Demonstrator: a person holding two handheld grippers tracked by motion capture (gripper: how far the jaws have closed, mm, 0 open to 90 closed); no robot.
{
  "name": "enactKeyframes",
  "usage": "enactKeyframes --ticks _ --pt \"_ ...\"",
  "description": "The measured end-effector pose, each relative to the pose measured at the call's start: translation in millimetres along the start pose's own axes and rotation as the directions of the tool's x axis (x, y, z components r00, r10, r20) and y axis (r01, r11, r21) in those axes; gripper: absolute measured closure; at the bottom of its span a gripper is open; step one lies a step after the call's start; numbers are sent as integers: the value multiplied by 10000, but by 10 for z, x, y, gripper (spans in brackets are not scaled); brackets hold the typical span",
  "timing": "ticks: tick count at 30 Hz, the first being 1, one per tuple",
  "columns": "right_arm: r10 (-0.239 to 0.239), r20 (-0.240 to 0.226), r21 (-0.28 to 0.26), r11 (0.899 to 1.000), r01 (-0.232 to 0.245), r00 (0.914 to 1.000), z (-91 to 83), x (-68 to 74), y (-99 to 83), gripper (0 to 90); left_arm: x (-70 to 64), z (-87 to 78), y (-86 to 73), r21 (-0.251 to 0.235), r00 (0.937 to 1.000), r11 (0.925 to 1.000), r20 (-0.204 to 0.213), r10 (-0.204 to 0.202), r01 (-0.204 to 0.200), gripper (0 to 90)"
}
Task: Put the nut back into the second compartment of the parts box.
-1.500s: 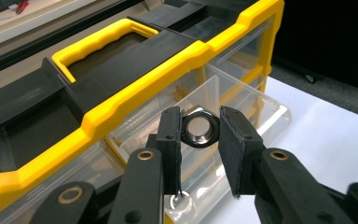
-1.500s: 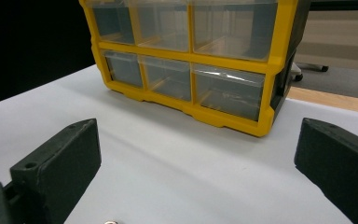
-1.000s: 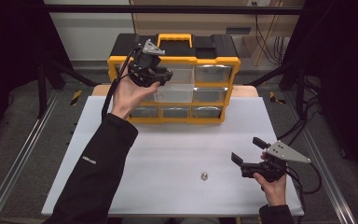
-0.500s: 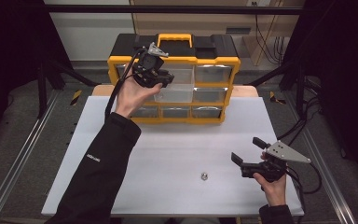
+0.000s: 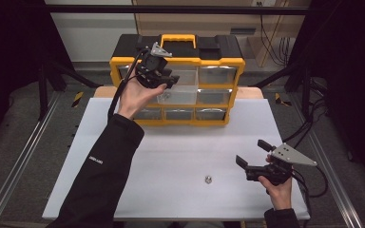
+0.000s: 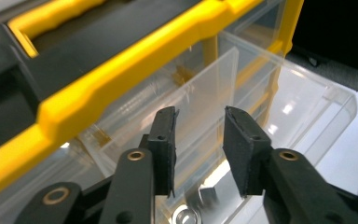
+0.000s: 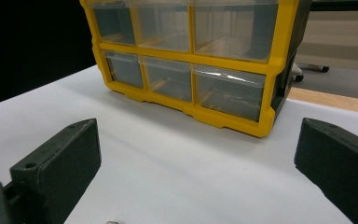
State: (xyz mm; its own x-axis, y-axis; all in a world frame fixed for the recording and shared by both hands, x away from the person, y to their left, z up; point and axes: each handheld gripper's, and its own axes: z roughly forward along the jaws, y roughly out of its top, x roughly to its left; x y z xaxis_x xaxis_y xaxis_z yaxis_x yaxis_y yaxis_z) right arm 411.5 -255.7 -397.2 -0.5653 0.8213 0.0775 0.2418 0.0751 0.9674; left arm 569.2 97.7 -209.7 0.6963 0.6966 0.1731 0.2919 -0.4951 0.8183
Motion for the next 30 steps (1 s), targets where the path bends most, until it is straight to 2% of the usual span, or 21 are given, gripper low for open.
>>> enactKeyframes --ticks 1,2,3,5,6,7,9,13,16,21,30 --pt "-11 7 1 10000 11 10000 1 -1 0 9 -9 -53 -2 -259 10000 9997 22 28 -27 578" --pt "-11 7 1 10000 11 10000 1 -1 0 9 -9 -53 -2 -259 10000 9997 22 28 -27 551" --pt "-16 20 18 10000 16 10000 2 -1 -1 8 -24 -118 -22 -631 9999 9979 31 140 -137 521" --pt "-13 24 14 10000 13 10000 0 -2 0 8 -29 -151 -37 -756 9997 9969 56 228 -223 438" --pt "-13 24 14 10000 13 10000 0 -2 0 8 -42 -178 -53 -902 9996 9956 93 258 -249 438" --pt "58 -10 28 10000 -58 10000 -6 1 2 8 -56 -203 -73 -1013 9995 9945 128 284 -270 352" --pt "54 6 19 10000 -54 10000 -7 0 2 8 -103 -270 -136 -1102 9988 9932 263 413 -382 261" --pt "-25 55 24 10000 25 10000 1 -3 -1 7 -150 -341 -196 -1265 9982 9909 326 507 -462 145" --pt "5 61 42 10000 -6 10000 1 -1 -2 7 -192 -413 -255 -1362 9975 9894 420 575 -513 104" --pt "16 60 28 10000 -16 10000 -1 -1 -2 7 -280 -530 -390 -1668 9960 9843 589 674 -567 86" --pt "-1 67 4 10000 1 10000 -6 -6 -1 7 -417 -608 -593 -2157 9934 9745 815 806 -613 84"
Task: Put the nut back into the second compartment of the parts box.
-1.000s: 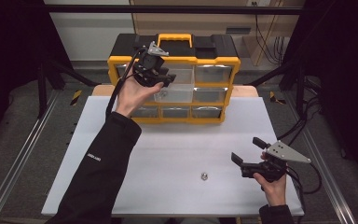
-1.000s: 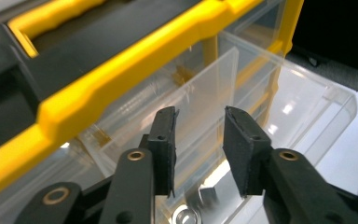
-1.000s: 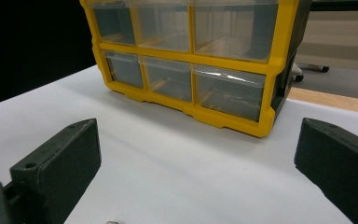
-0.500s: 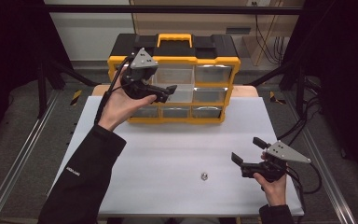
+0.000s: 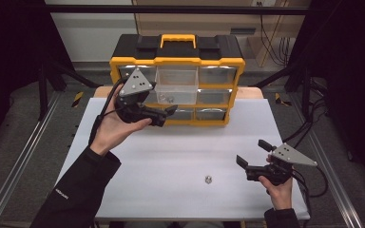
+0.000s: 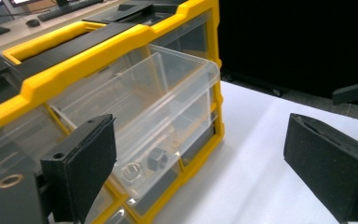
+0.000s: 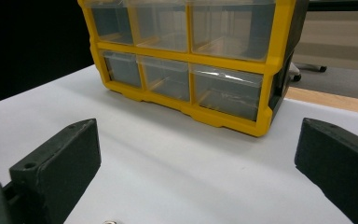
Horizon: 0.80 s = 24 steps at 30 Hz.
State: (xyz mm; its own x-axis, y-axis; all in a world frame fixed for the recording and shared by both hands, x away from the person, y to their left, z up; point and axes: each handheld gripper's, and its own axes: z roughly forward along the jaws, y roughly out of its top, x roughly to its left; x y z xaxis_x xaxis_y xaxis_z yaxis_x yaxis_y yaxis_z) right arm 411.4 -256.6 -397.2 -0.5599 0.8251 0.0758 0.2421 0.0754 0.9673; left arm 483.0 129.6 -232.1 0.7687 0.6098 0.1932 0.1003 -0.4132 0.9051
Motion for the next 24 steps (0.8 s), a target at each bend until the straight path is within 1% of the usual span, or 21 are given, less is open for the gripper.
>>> enactKeyframes --ticks 1,3,5,6,8,9,11,12,13,16,17,19,20,21,22,23,24 --pt "0 0 0 10000 0 10000 0 0 0 7 0 0 0 0 10000 10000 0 0 0 83" --pt "21 20 5 10000 -21 10000 0 3 0 7 -37 -15 -49 -58 10000 10000 48 36 -35 81" --pt "18 -1 5 10000 -18 10000 -1 2 1 7 -80 -27 -98 -150 9999 9999 109 66 -65 79" --pt "8 15 18 10000 -8 10000 2 2 0 7 -123 -39 -145 -262 9998 9996 196 82 -77 78" --pt "-3 24 19 10000 3 10000 4 3 -1 6 -144 -45 -170 -314 9997 9995 232 91 -83 78" --pt "6 15 6 10000 -6 10000 3 4 0 6 -181 -49 -220 -412 9996 9991 242 113 -103 78" --pt "23 21 14 10000 -23 10000 0 2 1 6 -198 -47 -247 -452 9996 9990 263 63 -51 78" --pt "19 28 7 10000 -19 10000 1 4 0 6 -233 -39 -305 -516 9995 9987 325 -40 57 78" --pt "17 25 10 10000 -17 10000 1 5 0 6 -233 -39 -305 -516 9995 9987 325 -40 57 78" --pt "22 26 7 10000 -22 10000 1 4 0 6 -285 -25 -398 -502 9989 9986 458 -116 139 76" --pt "7 23 14 10000 -7 10000 4 5 -2 6 -319 -16 -460 -532 9984 9983 527 -200 228 75" --pt "14 26 40 10000 -14 10000 4 7 -2 6 -333 -10 -490 -524 9981 9984 582 -178 209 75" --pt "20 22 40 10000 -20 10000 5 8 -2 6 -369 4 -556 -543 9975 9982 672 -233 269 74" --pt "19 23 46 10000 -20 10000 5 8 -3 6 -385 11 -589 -532 9971 9981 717 -263 302 74" --pt "19 23 46 10000 -20 10000 5 8 -3 6 -385 11 -589 -532 9971 9981 717 -263 302 73" --pt "-6 8 55 10000 6 10000 3 6 -3 6 -415 32 -656 -532 9964 9978 773 -362 404 73" --pt "1 28 30 10000 -1 10000 5 7 -3 6 -415 32 -656 -532 9964 9978 773 -362 404 73"
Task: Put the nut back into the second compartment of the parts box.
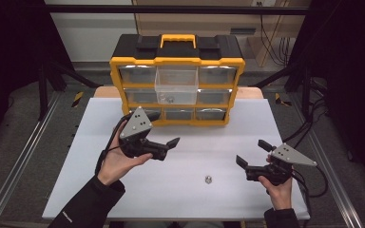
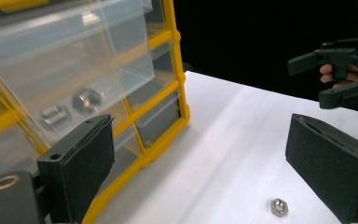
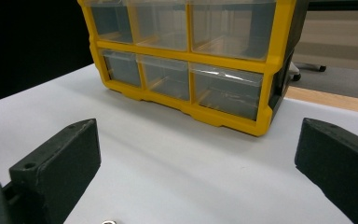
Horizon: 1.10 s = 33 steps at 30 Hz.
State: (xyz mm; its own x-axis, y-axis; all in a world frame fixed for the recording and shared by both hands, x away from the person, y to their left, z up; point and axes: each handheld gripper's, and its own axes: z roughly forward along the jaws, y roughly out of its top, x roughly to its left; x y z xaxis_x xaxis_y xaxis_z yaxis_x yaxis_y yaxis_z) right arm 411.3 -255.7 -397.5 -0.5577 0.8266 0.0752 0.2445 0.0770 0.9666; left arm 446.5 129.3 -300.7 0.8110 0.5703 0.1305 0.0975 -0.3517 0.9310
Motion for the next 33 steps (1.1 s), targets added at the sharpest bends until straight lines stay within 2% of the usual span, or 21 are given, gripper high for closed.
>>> enactKeyframes --ticks 3,9,12,18,22,26,33 --pt "-29 -24 8 10000 29 10000 -2 -2 -1 6 -43 55 -134 176 9999 9998 77 -100 99 73" --pt "-7 -1 23 10000 7 10000 3 2 -2 6 -87 119 -252 370 9997 9991 113 -202 198 71" --pt "-14 -16 -4 10000 14 10000 1 0 -2 6 -125 161 -329 407 9991 9987 259 -324 314 71" --pt "-35 -17 18 10000 35 10000 2 0 -3 6 -202 285 -493 781 9981 9960 414 -460 427 72" --pt "-28 -43 14 10000 28 10000 3 1 -3 6 -247 339 -542 967 9979 9945 471 -440 393 72" --pt "-53 -5 -19 10000 53 10000 3 0 -3 6 -333 458 -627 1383 9970 9900 685 -364 266 72" --pt "-54 -8 -23 10000 54 10000 4 1 -3 6 -437 597 -707 1768 9954 9842 914 -301 135 71"
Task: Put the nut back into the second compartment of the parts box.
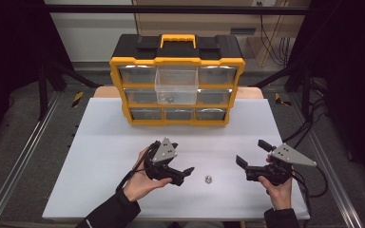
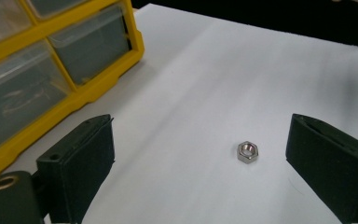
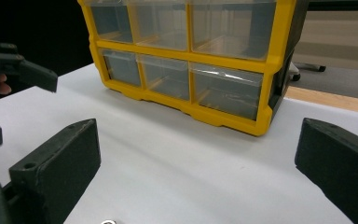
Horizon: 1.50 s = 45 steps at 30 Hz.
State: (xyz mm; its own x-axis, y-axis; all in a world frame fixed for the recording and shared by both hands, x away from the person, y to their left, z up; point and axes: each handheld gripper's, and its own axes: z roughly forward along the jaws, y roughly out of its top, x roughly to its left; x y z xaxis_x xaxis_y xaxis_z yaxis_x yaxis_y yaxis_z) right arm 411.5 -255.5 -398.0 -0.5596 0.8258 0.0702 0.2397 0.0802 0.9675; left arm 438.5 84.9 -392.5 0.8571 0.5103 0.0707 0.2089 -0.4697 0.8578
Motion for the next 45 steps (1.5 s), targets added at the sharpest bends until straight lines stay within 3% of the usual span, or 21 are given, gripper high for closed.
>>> enactKeyframes --ticks 12,23,25,26,31,35,39,41,42,45 --pt "8 -10 -9 10000 -8 10000 0 0 1 6 -133 326 -111 868 9989 9962 478 0 -42 76" --pt "17 -14 21 10000 -17 10000 -1 -1 0 6 -220 536 -157 1372 9966 9905 827 -8 -106 95" --pt "9 -17 18 10000 -9 10000 0 0 0 6 -234 569 -162 1531 9960 9881 894 26 -163 102" --pt "9 -17 18 10000 -9 10000 0 0 0 6 -231 579 -162 1725 9951 9843 963 212 -376 108" --pt "27 -15 20 10000 -27 10000 -3 0 1 6 -282 659 -176 1847 9946 9824 1032 95 -285 126" --pt "31 -17 16 10000 -31 10000 4 2 -2 6 -284 704 -172 2192 9936 9746 1111 222 -463 148" --pt "45 -9 18 10000 -45 10000 4 4 0 5 -301 742 -173 2280 9943 9728 1055 182 -420 187" --pt "20 -12 4 10000 -20 10000 1 0 0 6 -306 768 -175 2407 9944 9696 1038 192 -439 205" --pt "19 -9 0 10000 -19 10000 1 0 0 6 -304 791 -175 2622 9944 9631 999 350 -602 218" --pt "40 -41 14 10000 -40 10000 2 2 -1 5 -317 837 -176 2707 9940 9606 1031 362 -631 261"
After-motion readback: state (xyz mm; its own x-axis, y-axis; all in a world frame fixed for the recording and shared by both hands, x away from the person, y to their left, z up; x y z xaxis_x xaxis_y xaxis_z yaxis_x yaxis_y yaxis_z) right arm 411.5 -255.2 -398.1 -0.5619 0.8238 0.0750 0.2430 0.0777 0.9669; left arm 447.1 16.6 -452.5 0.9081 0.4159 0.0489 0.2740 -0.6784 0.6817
